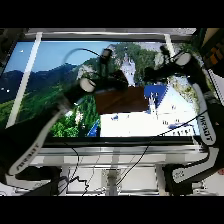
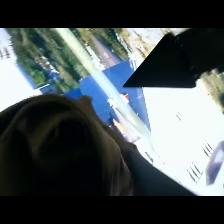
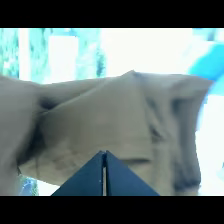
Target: Fold the clothes and pants, and hang the long-sleeved shirts on hangers.
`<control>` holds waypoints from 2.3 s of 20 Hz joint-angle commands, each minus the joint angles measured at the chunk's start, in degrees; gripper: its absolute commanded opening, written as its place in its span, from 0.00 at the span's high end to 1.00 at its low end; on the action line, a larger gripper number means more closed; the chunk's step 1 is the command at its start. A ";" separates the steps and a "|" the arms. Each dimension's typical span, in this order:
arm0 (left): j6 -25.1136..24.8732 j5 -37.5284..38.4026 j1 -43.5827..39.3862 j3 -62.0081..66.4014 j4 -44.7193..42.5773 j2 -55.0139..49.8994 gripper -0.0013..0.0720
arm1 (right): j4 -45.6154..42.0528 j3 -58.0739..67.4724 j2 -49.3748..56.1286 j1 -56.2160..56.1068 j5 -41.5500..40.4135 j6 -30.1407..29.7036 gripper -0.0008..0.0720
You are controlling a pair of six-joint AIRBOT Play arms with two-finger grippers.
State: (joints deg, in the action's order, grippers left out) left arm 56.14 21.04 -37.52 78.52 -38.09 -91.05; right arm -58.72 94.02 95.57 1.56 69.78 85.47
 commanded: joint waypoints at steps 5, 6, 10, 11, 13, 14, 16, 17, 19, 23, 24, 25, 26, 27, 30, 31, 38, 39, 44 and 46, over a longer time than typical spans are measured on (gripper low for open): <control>0.00 -8.83 -5.49 0.04 -1.07 -1.07 0.03 | -9.94 -0.09 -2.38 6.43 2.80 -4.17 0.35; 0.00 -8.83 -4.55 0.04 -1.81 -0.07 0.03 | -12.00 -0.31 -2.34 6.43 2.80 -4.24 0.33; 0.00 -8.83 -0.48 0.04 -2.36 3.30 0.03 | -8.55 -0.52 1.60 5.79 6.45 -5.27 0.17; 0.00 -8.81 0.24 0.04 -2.36 3.63 0.03 | -6.86 -0.52 3.52 5.22 7.41 -5.27 0.10; 0.02 -7.76 0.87 0.04 -2.36 3.80 0.03 | -5.55 -0.52 7.34 3.76 8.15 -5.22 0.04; 0.00 -6.73 0.90 0.04 -2.38 3.78 0.03 | -5.57 -0.52 9.20 2.93 8.24 -5.22 0.04; 0.00 -4.90 0.83 0.04 -2.40 3.78 0.03 | -5.42 -0.50 12.79 1.38 8.17 -5.18 0.04; 0.00 -4.72 0.83 0.04 -2.40 3.78 0.03 | -4.61 -0.50 14.32 0.81 8.15 -5.18 0.04; 0.00 -4.74 0.85 0.04 -2.40 3.78 0.03 | -1.29 -0.50 16.65 0.15 7.82 -5.22 0.04; 0.00 -4.74 1.09 0.04 -2.40 3.78 0.03 | 6.73 -0.50 20.26 0.04 7.63 -5.20 0.04; -0.02 -4.76 1.09 0.04 -2.43 3.76 0.03 | 8.81 -0.50 21.03 -0.17 7.69 -5.18 0.04; -0.02 -4.76 1.25 0.04 -2.54 3.76 0.03 | 10.64 -0.50 21.64 -0.63 7.72 -5.22 0.05; 0.00 -4.76 1.25 0.04 -2.60 3.76 0.03 | 12.31 -0.50 22.08 -1.22 7.41 -5.46 0.05; -0.02 -4.76 1.33 0.04 -2.60 3.76 0.03 | 13.62 -0.50 22.36 -2.05 6.51 -5.88 0.06; -0.02 -4.72 1.62 0.04 -2.69 3.76 0.04 | 17.88 0.07 22.40 -4.94 2.03 -8.66 0.60; 0.00 -4.70 1.77 0.04 -3.69 3.78 0.04 | 19.41 0.79 22.36 -5.66 0.70 -8.66 0.89; 0.31 23.17 9.44 0.04 -29.14 5.38 0.97 | 22.38 15.89 19.76 -3.48 3.21 -8.50 0.96; 4.07 26.08 11.37 0.04 -33.55 5.92 0.97 | 22.36 17.77 18.40 -2.25 3.19 -8.11 0.96; 26.16 33.73 21.46 0.04 -55.15 12.81 0.97 | 21.57 22.10 8.79 8.63 4.61 0.00 0.96; 26.16 37.40 24.55 0.04 -59.82 16.90 0.97 | 18.58 22.10 4.13 14.91 7.15 2.91 0.96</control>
State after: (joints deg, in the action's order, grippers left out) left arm 76.95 51.44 -17.50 78.52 -86.63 -78.56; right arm -37.74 114.83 105.34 9.41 74.22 83.59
